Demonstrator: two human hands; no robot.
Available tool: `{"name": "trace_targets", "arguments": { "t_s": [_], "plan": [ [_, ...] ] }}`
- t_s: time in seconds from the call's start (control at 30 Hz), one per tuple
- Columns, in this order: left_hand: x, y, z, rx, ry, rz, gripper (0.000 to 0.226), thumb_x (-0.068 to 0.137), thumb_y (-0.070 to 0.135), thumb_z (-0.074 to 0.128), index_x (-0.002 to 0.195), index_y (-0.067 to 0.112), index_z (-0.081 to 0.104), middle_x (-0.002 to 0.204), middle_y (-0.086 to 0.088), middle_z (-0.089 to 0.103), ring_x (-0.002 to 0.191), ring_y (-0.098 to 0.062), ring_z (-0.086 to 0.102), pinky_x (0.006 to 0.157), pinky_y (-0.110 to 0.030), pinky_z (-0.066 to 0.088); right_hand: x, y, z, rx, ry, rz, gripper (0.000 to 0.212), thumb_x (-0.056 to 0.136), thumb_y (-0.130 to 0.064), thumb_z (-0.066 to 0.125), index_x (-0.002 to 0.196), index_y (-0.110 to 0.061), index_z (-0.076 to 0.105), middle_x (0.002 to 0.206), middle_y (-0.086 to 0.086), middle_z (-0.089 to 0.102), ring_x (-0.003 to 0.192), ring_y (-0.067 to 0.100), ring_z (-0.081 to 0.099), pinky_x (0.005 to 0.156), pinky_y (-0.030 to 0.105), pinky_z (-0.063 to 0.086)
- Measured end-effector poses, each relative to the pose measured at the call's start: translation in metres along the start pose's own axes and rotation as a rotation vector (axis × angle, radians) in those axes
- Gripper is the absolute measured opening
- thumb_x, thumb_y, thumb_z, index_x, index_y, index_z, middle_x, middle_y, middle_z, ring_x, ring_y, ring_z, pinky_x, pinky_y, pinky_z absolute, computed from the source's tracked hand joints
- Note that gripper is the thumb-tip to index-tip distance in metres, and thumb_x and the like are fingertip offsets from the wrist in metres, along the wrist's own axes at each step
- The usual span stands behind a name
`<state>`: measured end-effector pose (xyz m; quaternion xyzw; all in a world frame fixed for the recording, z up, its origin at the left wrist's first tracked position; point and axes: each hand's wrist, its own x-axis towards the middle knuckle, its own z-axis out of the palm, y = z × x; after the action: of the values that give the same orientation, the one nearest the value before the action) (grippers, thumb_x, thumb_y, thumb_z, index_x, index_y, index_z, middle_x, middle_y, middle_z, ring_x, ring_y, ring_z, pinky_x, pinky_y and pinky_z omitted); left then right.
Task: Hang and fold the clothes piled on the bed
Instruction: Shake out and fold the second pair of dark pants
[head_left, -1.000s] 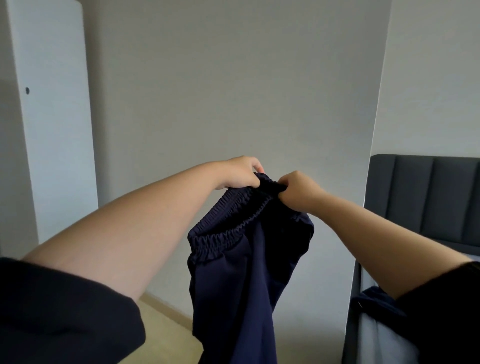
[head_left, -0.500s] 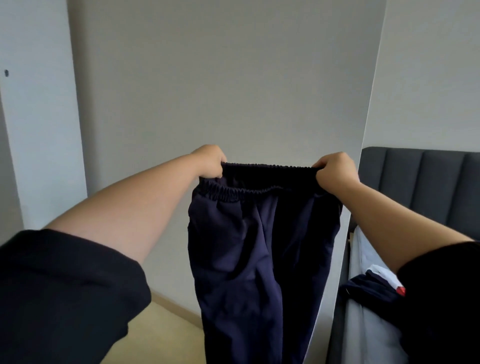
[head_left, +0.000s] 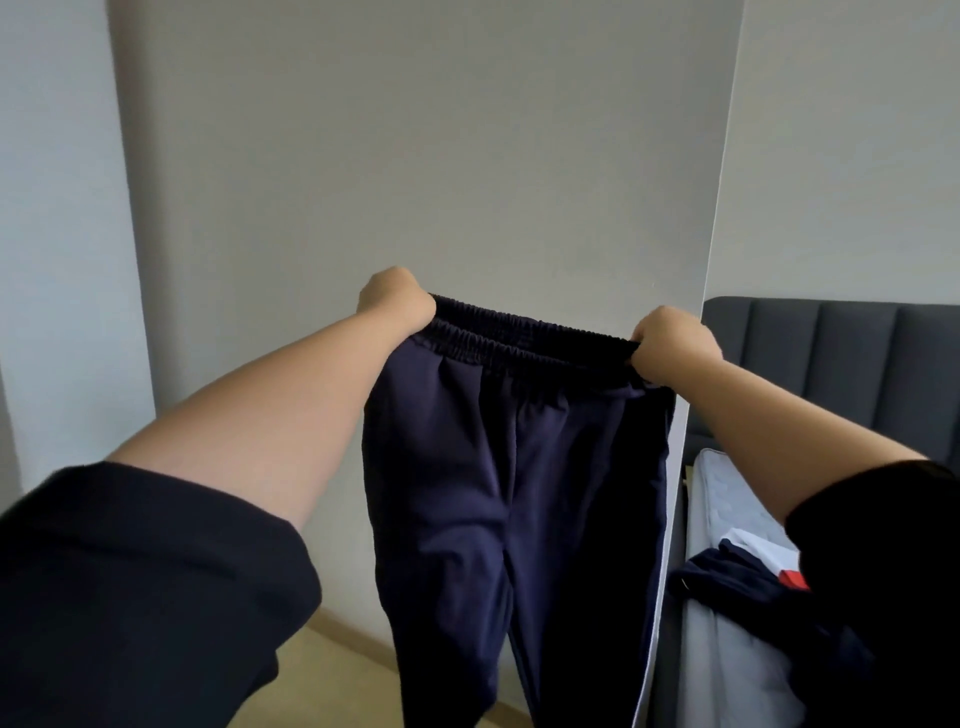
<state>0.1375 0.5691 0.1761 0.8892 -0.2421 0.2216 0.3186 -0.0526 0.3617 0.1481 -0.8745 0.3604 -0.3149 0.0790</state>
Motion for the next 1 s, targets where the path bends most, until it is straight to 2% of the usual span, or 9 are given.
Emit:
{"name": "trace_targets", "arguments": {
  "t_s": [0.07,0.2,0.27,0.33,0.47,0.6,0.8,0.9,1.0],
  "plan": [
    [0.002,0.004,0.001,0.036,0.085,-0.002,0.016,0.080,-0.002,0.044,0.067,0.006,0.047,0.075,-0.007,0.050,0.076,-0.028,0.049,0.062,-0.029,0.039,0.007,-0.005,-0.004,0.025,-0.116,0.026,0.012,0.077,0.006,0.049,0.073,-0.004,0.054,0.067,0.011,0.055,0.056,0.025,0.053,0.048,0.025,0.043],
    [0.007,-0.009,-0.001,0.020,0.051,-0.100,0.013,0.080,0.003,0.045,0.070,0.008,0.050,0.072,-0.005,0.050,0.072,-0.026,0.051,0.059,-0.029,0.039,0.008,-0.003,-0.022,0.553,-0.522,0.023,0.027,0.082,0.020,0.043,0.080,0.001,0.064,0.067,0.012,0.064,0.055,0.021,0.062,0.051,0.029,0.055],
    [0.007,-0.019,-0.001,-0.046,0.036,-0.184,0.010,0.078,0.009,0.046,0.068,0.009,0.048,0.069,-0.004,0.050,0.062,-0.022,0.051,0.052,-0.026,0.036,0.002,-0.002,-0.030,0.513,-0.708,-0.060,0.044,0.080,0.023,0.038,0.074,-0.006,0.070,0.063,0.006,0.066,0.056,0.017,0.062,0.050,0.023,0.052],
    [0.003,-0.021,0.002,-0.063,0.011,-0.201,0.008,0.075,0.012,0.045,0.067,0.011,0.048,0.068,-0.004,0.052,0.057,-0.020,0.048,0.047,-0.026,0.031,0.000,-0.008,-0.030,0.198,-0.640,-0.098,0.044,0.082,0.014,0.038,0.079,-0.013,0.073,0.077,0.004,0.070,0.071,0.018,0.063,0.058,0.026,0.055],
    [-0.002,-0.018,0.008,-0.173,-0.059,-0.237,0.014,0.082,0.007,0.042,0.074,0.013,0.053,0.080,-0.004,0.058,0.068,-0.018,0.053,0.061,-0.028,0.045,0.003,-0.024,-0.017,-0.091,-0.416,-0.035,0.039,0.086,0.003,0.035,0.114,0.009,0.062,0.107,0.020,0.066,0.093,0.035,0.065,0.084,0.037,0.056],
    [-0.006,-0.035,0.005,-0.629,-0.209,-0.287,0.014,0.077,0.001,0.041,0.068,0.011,0.040,0.066,-0.005,0.041,0.056,-0.021,0.038,0.052,-0.026,0.028,0.017,-0.011,-0.002,0.444,-0.356,0.067,0.020,0.087,0.005,0.049,0.104,0.005,0.060,0.075,0.011,0.054,0.063,0.021,0.050,0.064,0.027,0.047],
    [-0.012,-0.054,0.003,-1.055,-0.505,-0.245,0.021,0.086,0.020,0.046,0.066,0.016,0.051,0.066,-0.005,0.057,0.050,-0.017,0.058,0.057,-0.024,0.044,0.012,0.005,0.004,0.984,-0.578,0.055,0.028,0.091,0.009,0.039,0.087,-0.006,0.063,0.081,0.010,0.064,0.070,0.019,0.062,0.066,0.025,0.055],
    [-0.010,-0.062,0.001,-1.043,-0.673,-0.189,0.043,0.081,0.058,0.062,0.081,0.015,0.065,0.085,-0.006,0.072,0.074,-0.019,0.071,0.070,-0.030,0.052,0.009,0.016,0.005,1.073,-0.652,0.100,0.025,0.095,-0.017,0.046,0.084,-0.011,0.067,0.082,0.008,0.069,0.068,0.017,0.069,0.064,0.026,0.055],
    [-0.012,-0.066,0.000,-0.999,-0.891,-0.066,0.081,0.037,0.067,0.082,0.095,0.011,0.069,0.101,-0.009,0.073,0.088,-0.019,0.072,0.068,-0.030,0.057,0.005,0.029,0.005,1.065,-0.776,0.036,0.056,0.075,-0.063,0.060,0.100,-0.014,0.069,0.102,0.008,0.072,0.087,0.019,0.071,0.075,0.033,0.053]
  ]
}}
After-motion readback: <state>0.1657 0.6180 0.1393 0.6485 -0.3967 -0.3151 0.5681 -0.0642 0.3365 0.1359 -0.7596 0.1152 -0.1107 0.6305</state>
